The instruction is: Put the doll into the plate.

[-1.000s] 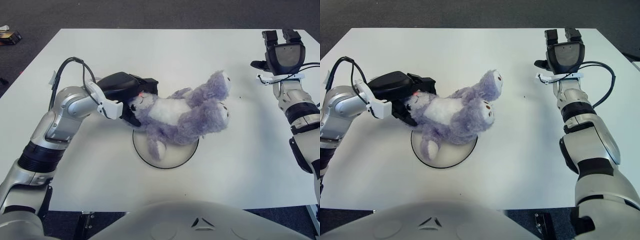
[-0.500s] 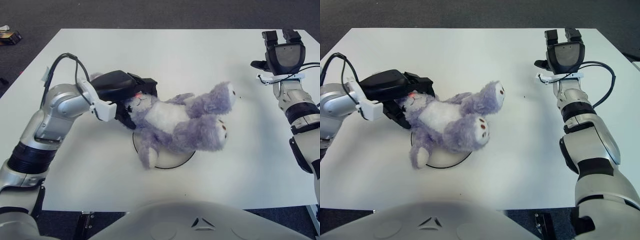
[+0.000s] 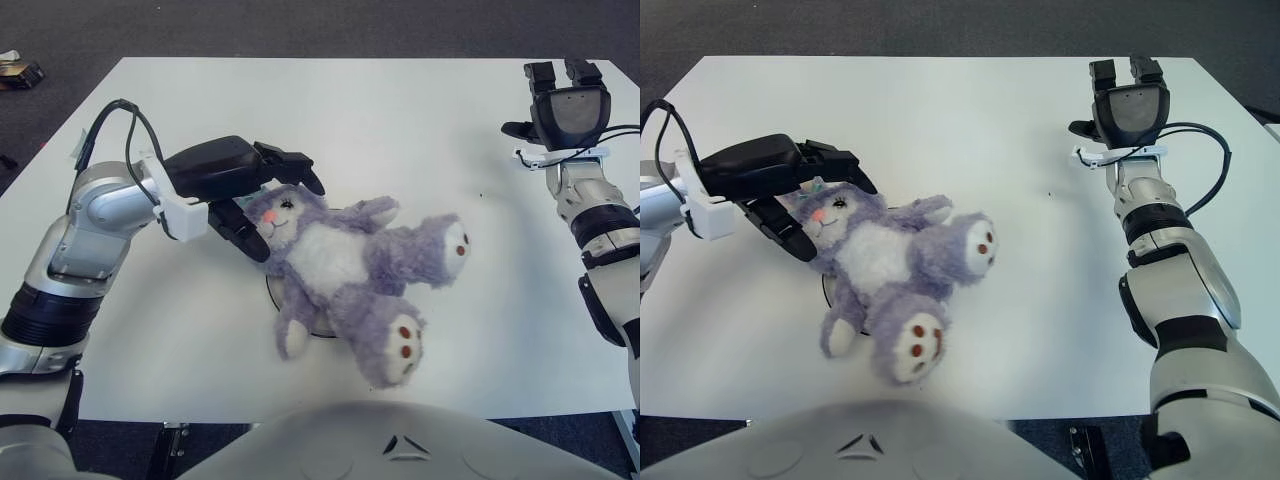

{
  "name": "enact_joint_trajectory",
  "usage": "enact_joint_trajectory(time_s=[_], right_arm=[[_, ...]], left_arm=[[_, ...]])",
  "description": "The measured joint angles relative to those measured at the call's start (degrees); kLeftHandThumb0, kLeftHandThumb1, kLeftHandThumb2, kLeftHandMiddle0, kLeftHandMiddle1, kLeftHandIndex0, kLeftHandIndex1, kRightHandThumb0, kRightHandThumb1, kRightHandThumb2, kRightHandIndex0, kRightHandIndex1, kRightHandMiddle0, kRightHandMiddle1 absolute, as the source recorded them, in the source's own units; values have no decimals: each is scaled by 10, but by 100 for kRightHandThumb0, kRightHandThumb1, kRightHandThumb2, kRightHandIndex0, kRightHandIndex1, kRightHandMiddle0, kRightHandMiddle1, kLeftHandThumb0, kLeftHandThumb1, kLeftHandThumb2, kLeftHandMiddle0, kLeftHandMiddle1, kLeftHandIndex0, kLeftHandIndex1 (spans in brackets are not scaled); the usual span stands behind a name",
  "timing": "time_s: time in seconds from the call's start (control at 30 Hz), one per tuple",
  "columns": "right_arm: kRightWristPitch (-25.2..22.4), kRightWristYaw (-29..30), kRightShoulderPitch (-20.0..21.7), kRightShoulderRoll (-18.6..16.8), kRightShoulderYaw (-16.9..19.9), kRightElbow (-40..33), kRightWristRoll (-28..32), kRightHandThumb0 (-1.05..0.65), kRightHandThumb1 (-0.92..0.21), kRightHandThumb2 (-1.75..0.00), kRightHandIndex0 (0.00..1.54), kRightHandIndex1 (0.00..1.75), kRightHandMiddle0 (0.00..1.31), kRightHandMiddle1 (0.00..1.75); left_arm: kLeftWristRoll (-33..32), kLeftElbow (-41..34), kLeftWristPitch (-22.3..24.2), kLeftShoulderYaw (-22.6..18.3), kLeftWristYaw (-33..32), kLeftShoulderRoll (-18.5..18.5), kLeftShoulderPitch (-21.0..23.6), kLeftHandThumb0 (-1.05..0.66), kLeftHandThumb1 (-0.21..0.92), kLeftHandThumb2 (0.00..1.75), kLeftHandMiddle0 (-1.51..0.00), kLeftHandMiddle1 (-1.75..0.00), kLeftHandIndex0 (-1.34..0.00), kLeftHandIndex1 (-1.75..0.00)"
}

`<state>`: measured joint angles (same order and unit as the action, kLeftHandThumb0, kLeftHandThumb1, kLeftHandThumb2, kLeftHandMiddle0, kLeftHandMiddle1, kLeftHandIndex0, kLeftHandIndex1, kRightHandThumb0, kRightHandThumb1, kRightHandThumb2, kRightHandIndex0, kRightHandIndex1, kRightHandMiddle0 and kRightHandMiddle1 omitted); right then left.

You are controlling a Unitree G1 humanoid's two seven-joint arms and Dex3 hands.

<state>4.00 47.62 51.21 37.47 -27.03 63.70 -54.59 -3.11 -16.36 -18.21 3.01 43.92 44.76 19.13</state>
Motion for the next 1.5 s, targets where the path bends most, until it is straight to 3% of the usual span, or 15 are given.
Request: enact_joint_trajectory(time_s=[0.33,0.8,0.87,1.03,1.13,1.33,1.4,1.43,1.47,1.5], right_arm=[[0,-3,0,0,-5,1,0,-55,-92,-29,53,0,30,55],[0,-3,0,0,-7,2,0,-53,-92,-28,52,0,29,57],[0,-3,0,0,-7,2,0,-53,-92,-28,52,0,29,57],[7,-6,0,0,-7,2,1,-53,-92,-28,53,0,28,58],[19,-11,0,1,-6,2,9,-53,-92,-29,53,1,28,59],[38,-20,0,1,-5,1,22,-52,-92,-29,54,1,27,60],[57,-26,-3,1,2,-4,36,-50,-92,-28,62,6,28,61],[80,-32,-8,1,11,-11,54,-49,-92,-28,63,10,29,63],[97,-38,-12,0,19,-18,69,-47,-92,-28,61,27,30,66],[116,-45,-17,-3,29,-26,87,-47,-92,-28,58,36,30,68]], left_arm=[[-22,-12,54,-5,15,0,1,-70,90,3,-30,0,-23,-3],[-35,-1,77,-11,18,-13,7,-80,92,24,-13,0,-15,0],[-36,14,76,-14,17,-17,10,-79,92,27,-19,-1,-23,-3],[-37,55,106,-41,-33,-52,14,-56,92,15,-55,-3,-57,-10],[-24,74,104,-59,-88,-82,12,-43,92,8,-68,-5,-66,-12],[11,96,92,-76,-156,-113,5,-36,92,5,-76,-5,-71,-12],[16,96,94,-78,-171,-122,3,-31,92,5,-86,-8,-75,-17],[17,95,99,-83,-193,-137,1,-25,92,5,-86,-25,-70,-40],[17,96,101,-88,-213,-152,0,-16,92,6,-83,-52,-63,-73],[18,98,100,-92,-238,-170,0,-13,92,7,-82,-62,-60,-85]])
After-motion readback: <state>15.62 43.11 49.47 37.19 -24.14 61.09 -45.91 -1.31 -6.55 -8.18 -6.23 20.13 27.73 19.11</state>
